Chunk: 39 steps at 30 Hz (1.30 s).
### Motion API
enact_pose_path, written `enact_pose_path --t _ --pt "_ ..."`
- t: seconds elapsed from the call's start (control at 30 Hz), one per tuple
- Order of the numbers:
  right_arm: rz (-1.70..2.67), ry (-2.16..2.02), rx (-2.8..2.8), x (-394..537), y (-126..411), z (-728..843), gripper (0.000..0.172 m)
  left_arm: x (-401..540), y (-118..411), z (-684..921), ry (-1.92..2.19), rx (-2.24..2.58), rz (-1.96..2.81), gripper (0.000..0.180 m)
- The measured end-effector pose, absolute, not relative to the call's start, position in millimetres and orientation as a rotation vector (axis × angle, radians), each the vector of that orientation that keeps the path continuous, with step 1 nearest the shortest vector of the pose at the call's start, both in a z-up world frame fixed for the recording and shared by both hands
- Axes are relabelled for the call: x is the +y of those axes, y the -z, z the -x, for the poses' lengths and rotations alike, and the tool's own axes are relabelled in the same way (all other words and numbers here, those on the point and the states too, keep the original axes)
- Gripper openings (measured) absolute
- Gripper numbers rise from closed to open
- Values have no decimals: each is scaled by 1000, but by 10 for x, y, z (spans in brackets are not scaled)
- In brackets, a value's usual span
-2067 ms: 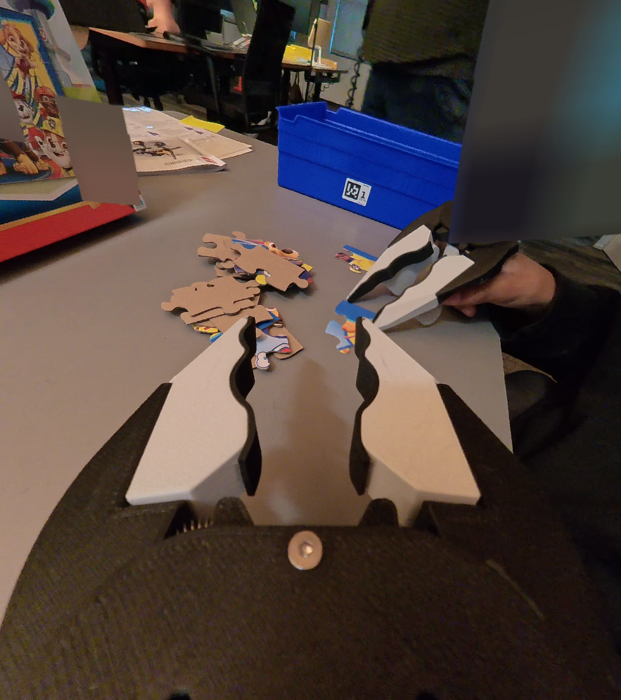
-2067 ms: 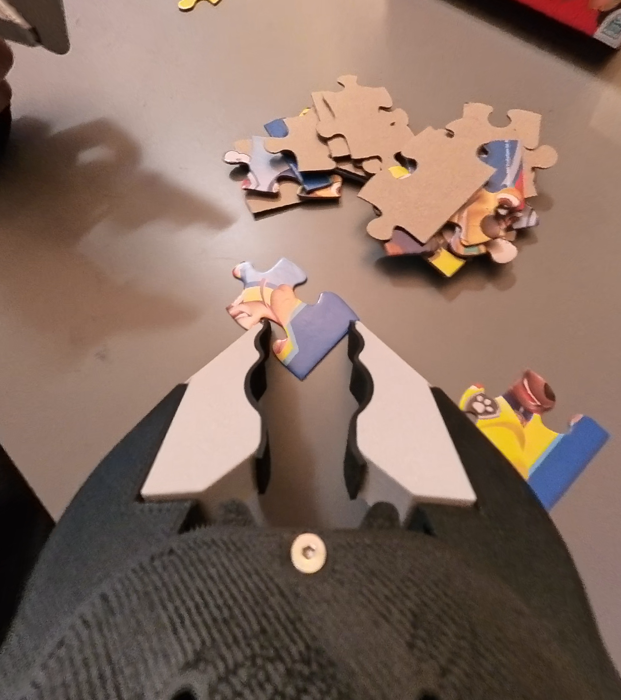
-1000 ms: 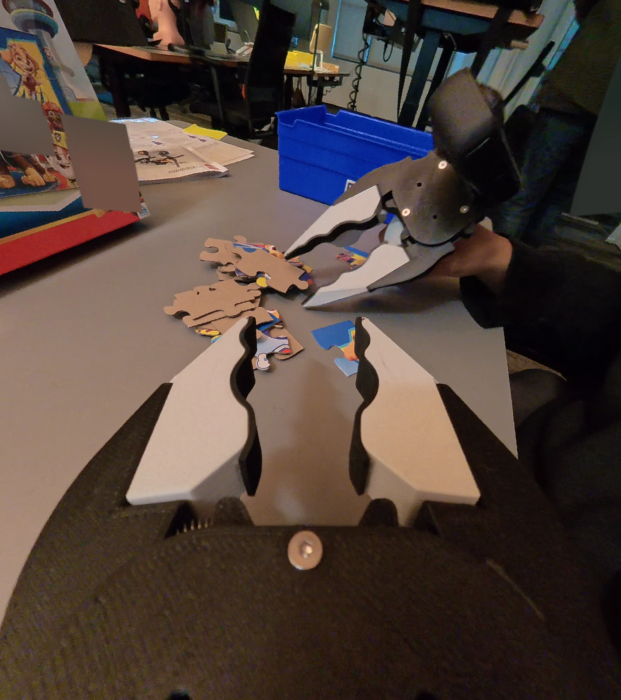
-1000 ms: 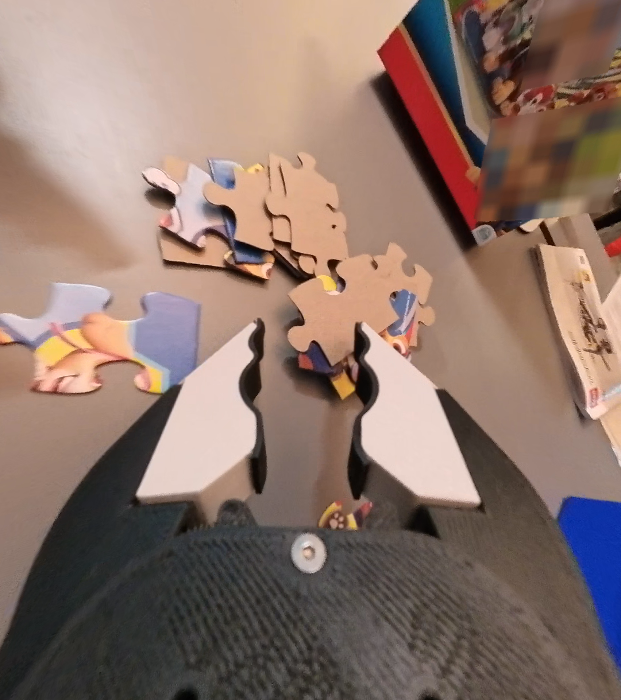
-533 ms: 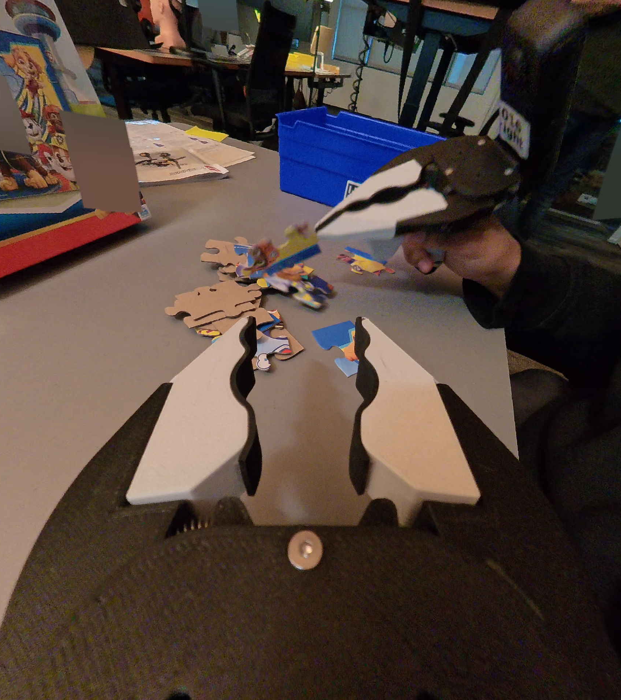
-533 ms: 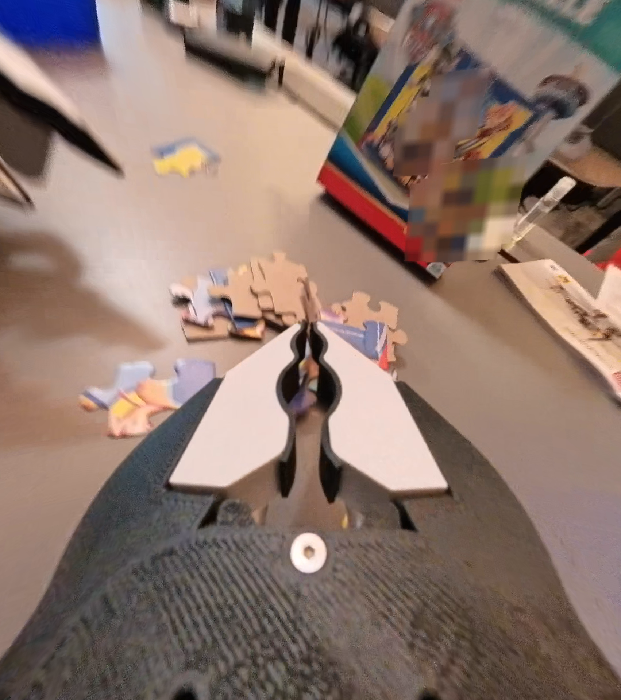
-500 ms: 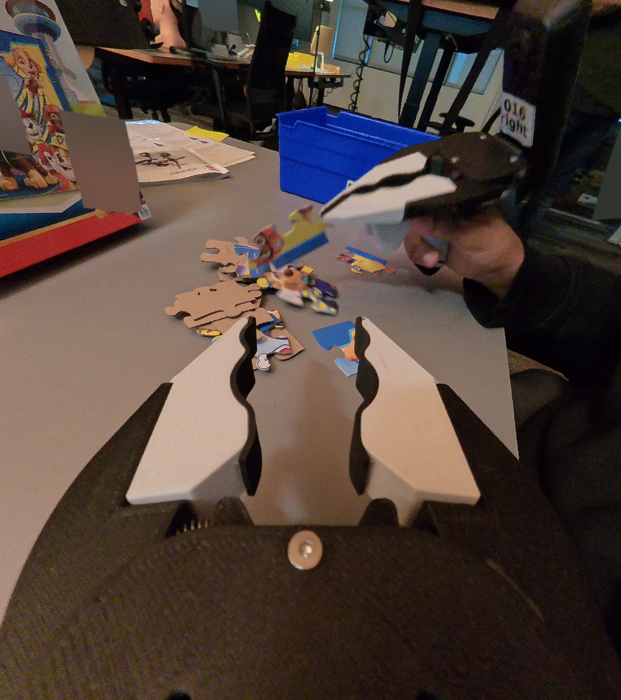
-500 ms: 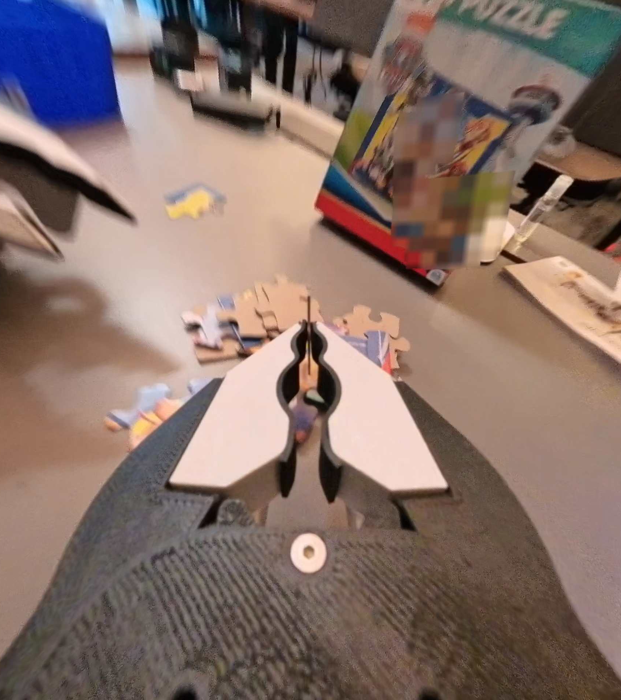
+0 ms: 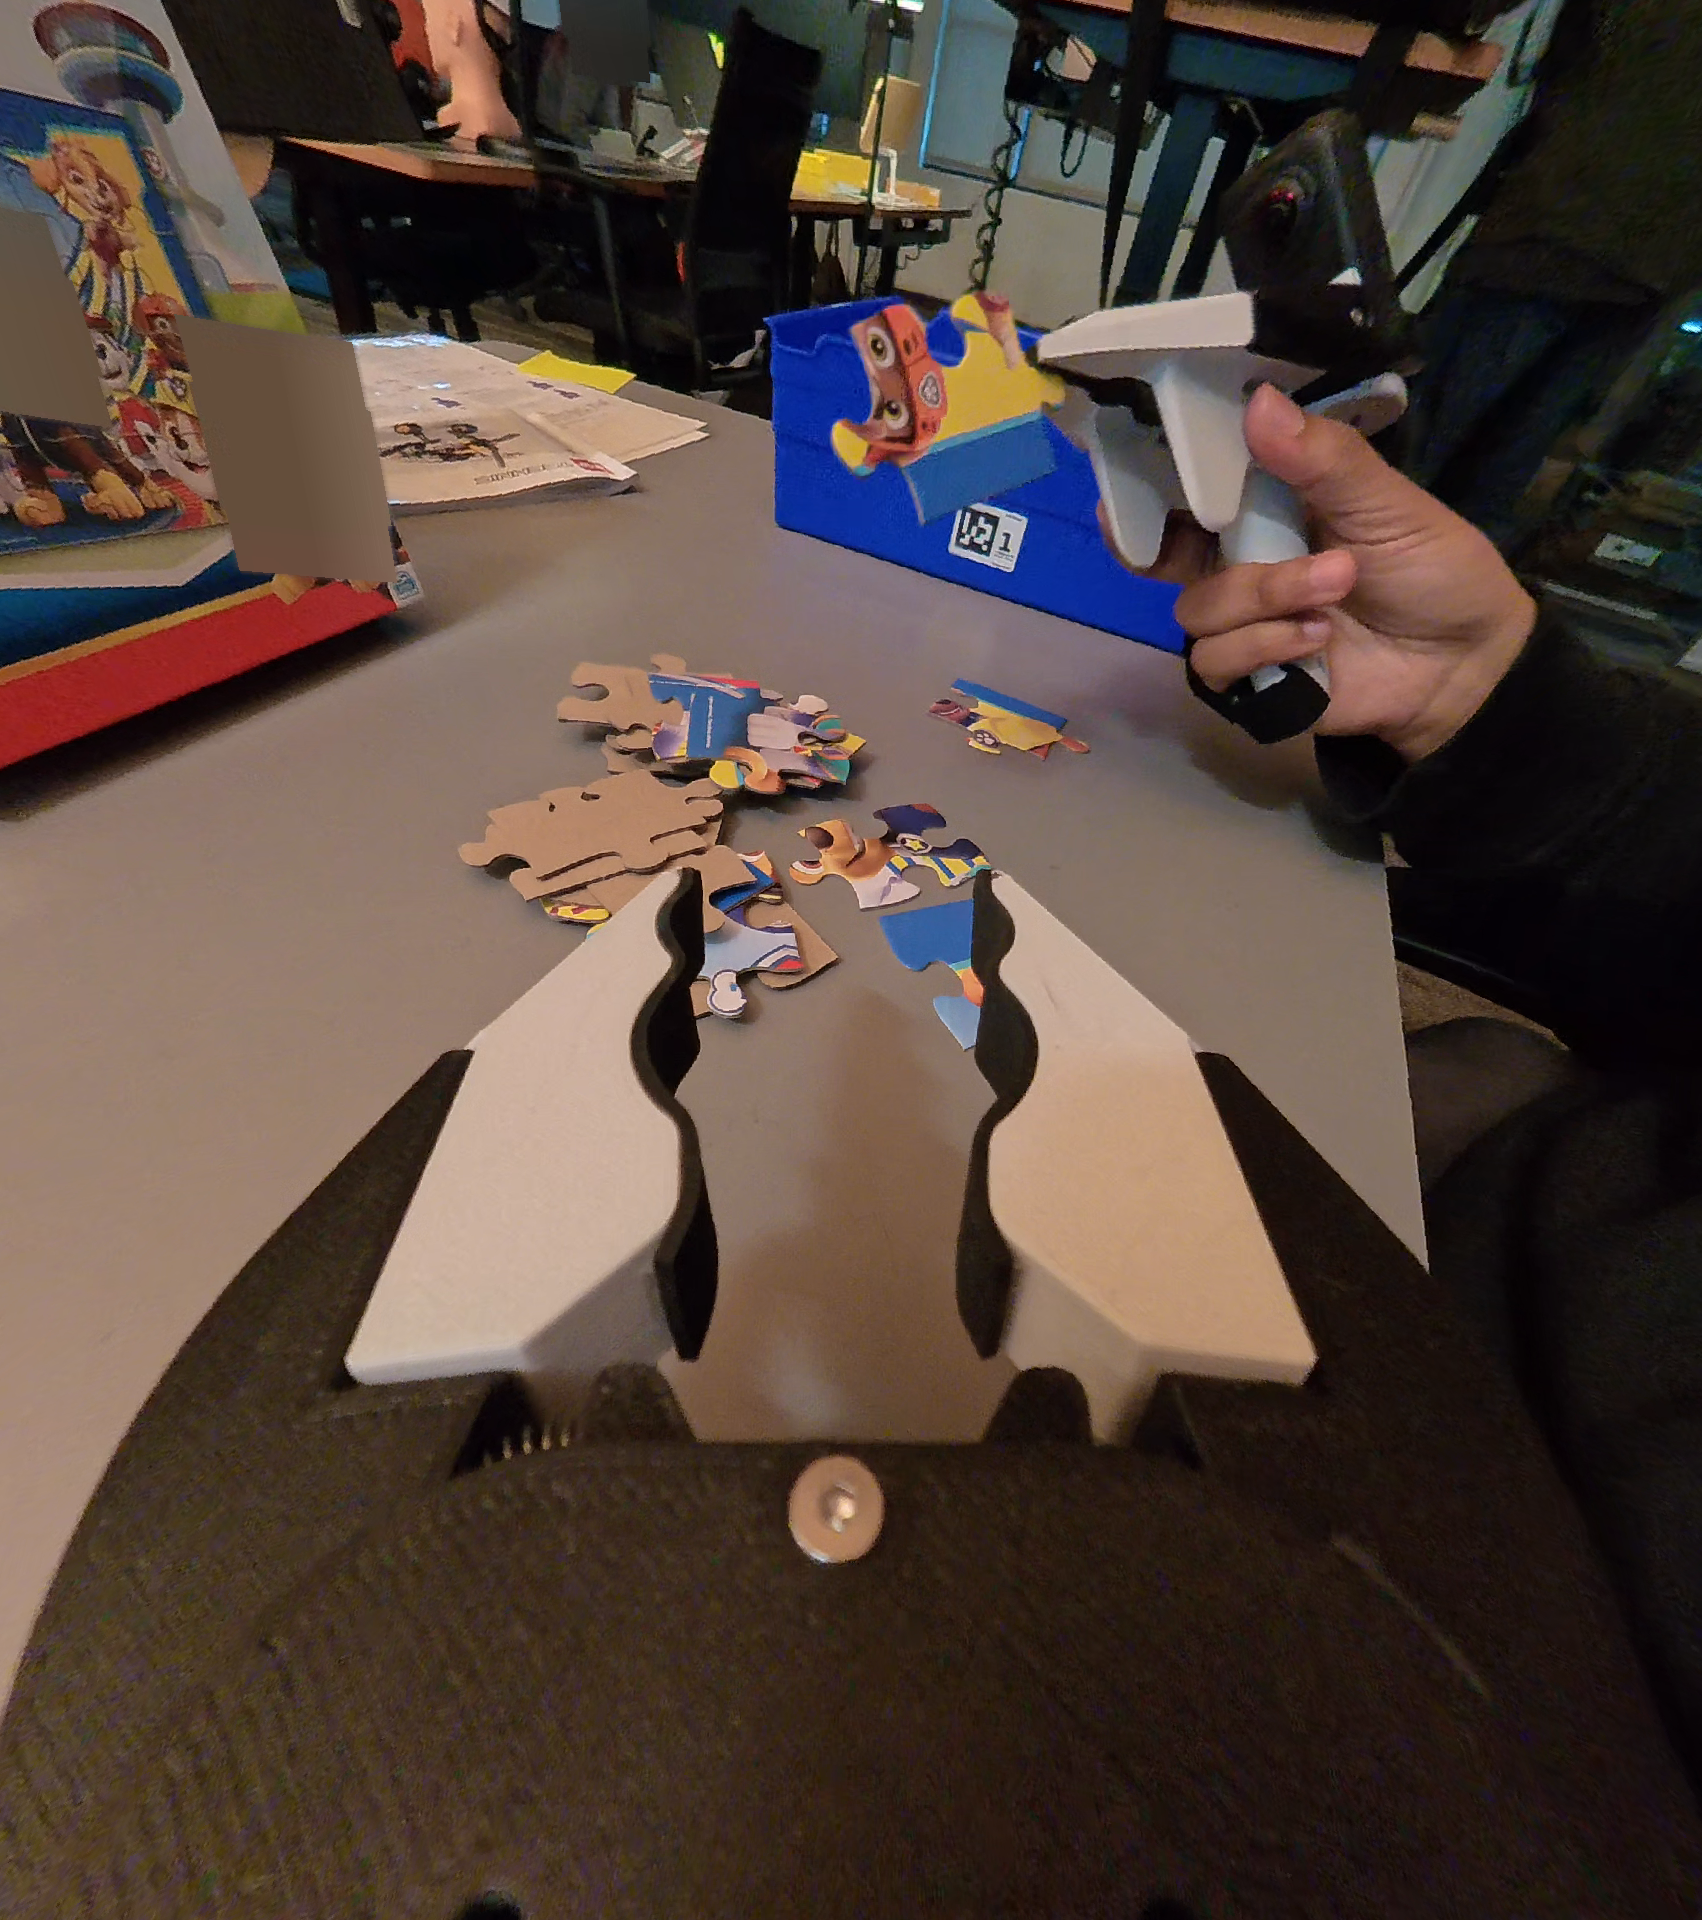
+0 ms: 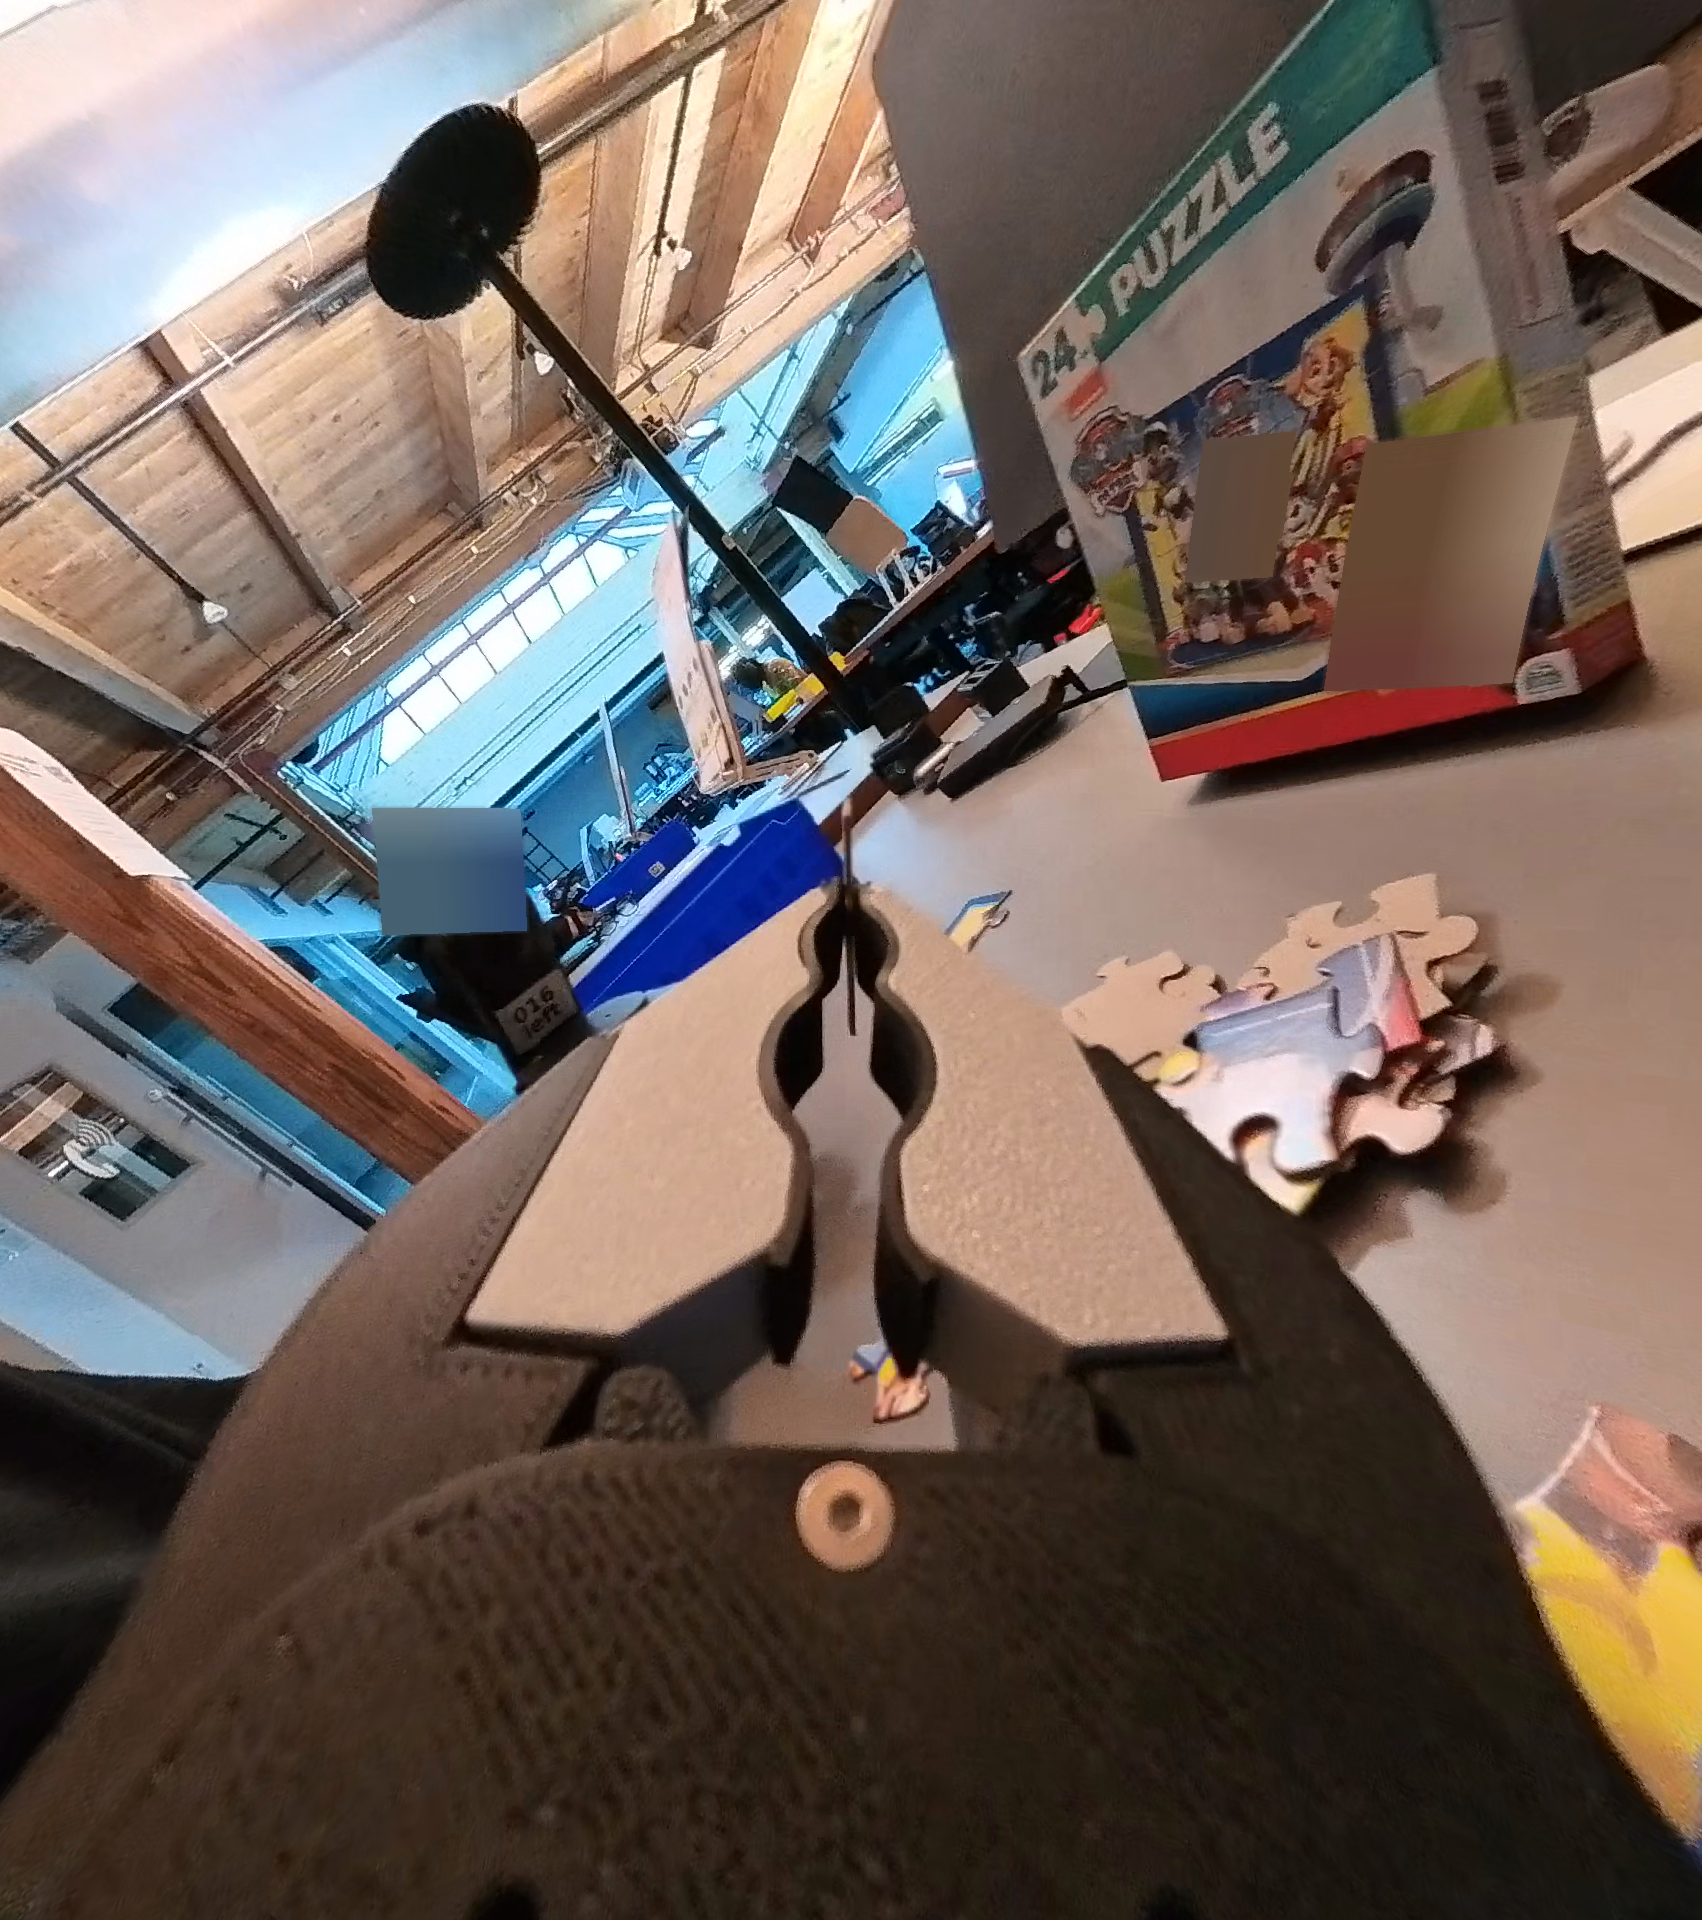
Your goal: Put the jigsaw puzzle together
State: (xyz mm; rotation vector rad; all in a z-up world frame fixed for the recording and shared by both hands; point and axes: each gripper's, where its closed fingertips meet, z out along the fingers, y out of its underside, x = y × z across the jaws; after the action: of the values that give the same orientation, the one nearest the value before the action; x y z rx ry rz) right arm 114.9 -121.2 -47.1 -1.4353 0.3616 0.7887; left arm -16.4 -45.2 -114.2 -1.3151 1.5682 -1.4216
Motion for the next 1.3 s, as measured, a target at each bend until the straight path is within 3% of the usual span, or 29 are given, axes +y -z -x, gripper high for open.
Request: enact_pose_path --t 1.3 --pt "1496 -895 307 -1268 479 -1027 0 -442 1142 162 1429 1563 1324 49"
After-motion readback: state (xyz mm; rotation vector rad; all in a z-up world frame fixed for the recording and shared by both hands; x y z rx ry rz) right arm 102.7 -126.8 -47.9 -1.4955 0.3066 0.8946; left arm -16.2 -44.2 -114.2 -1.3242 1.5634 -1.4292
